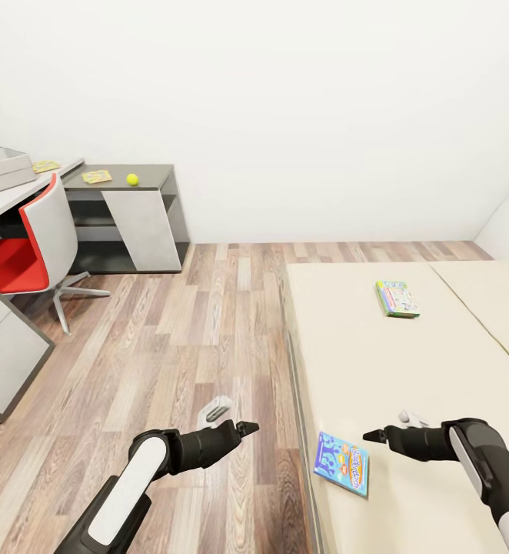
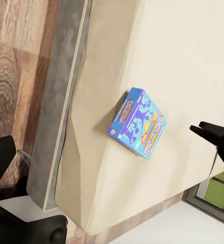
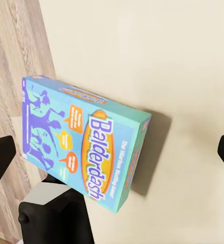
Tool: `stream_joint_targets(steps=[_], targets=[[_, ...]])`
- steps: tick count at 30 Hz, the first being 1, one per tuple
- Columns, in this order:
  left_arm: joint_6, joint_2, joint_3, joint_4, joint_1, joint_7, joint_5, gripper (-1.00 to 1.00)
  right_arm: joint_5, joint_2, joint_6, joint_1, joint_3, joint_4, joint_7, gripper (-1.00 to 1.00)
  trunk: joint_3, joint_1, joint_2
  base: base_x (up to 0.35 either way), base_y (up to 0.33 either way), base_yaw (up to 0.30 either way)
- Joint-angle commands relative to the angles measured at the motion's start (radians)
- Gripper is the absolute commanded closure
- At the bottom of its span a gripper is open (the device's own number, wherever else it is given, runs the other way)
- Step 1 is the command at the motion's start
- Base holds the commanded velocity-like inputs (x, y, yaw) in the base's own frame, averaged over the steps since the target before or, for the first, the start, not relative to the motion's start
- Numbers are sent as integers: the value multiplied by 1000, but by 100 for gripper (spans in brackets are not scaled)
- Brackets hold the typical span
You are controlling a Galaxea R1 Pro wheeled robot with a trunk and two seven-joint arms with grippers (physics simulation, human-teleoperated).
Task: Put all the toys in the child's room - the three board games (two on the bed and one on the table), the two jigsaw puzzles on the table, and the tennis ball on the table - inside the toy box on the table in the child's room.
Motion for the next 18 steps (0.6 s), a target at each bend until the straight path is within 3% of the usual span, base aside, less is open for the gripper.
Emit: stream_joint_targets(steps=[1, 18], targets=[[0, 1, -1, -1, -1, 10, 10, -100, -1, 2, 7, 0, -1, 0, 2, -100, -1, 0, 0, 0, 0, 0], [0, 1, 1, -1, -1, 10, 10, -100, -3, 16, 7, 3, 3, 2, 0, -100, -5, 0, 0, 0, 0, 0]])
